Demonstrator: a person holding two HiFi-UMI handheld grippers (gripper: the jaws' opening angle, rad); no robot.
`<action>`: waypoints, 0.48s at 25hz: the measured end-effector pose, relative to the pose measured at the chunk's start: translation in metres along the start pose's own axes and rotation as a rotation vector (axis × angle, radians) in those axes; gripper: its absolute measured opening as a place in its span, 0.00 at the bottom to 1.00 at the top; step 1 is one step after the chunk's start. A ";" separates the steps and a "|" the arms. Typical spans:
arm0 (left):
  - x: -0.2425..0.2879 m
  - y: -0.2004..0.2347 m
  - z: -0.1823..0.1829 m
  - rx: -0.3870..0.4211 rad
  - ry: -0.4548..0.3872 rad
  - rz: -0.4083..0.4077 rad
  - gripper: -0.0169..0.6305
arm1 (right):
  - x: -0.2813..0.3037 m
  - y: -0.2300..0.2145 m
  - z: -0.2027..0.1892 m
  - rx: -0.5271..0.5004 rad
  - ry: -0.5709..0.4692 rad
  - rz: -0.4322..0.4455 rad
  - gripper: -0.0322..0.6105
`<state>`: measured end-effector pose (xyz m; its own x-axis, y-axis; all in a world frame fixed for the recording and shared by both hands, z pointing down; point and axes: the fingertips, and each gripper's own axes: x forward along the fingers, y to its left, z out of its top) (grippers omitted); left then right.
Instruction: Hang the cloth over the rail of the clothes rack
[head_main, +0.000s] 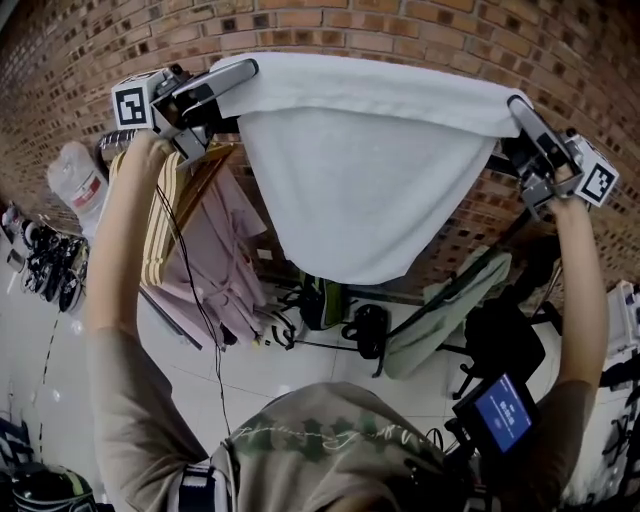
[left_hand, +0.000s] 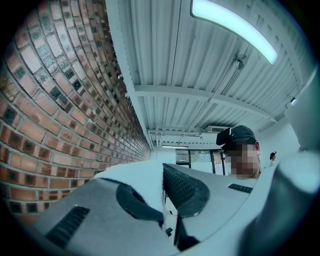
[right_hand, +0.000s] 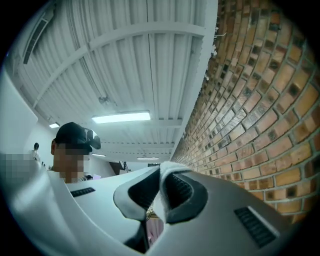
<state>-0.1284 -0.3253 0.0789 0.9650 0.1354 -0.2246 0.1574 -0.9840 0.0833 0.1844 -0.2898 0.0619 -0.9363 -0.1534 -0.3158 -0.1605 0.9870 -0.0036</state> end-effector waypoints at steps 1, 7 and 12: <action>0.001 0.003 0.004 0.005 -0.007 0.006 0.05 | 0.002 -0.002 0.004 -0.006 0.001 -0.004 0.09; 0.004 0.013 0.030 0.044 -0.029 0.037 0.05 | 0.013 -0.014 0.026 -0.034 0.037 -0.025 0.09; 0.008 0.021 0.046 0.088 -0.030 0.087 0.05 | 0.018 -0.027 0.043 -0.008 0.009 -0.047 0.09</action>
<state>-0.1270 -0.3498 0.0342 0.9674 0.0467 -0.2490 0.0531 -0.9984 0.0190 0.1853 -0.3176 0.0156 -0.9304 -0.2002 -0.3070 -0.2070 0.9783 -0.0107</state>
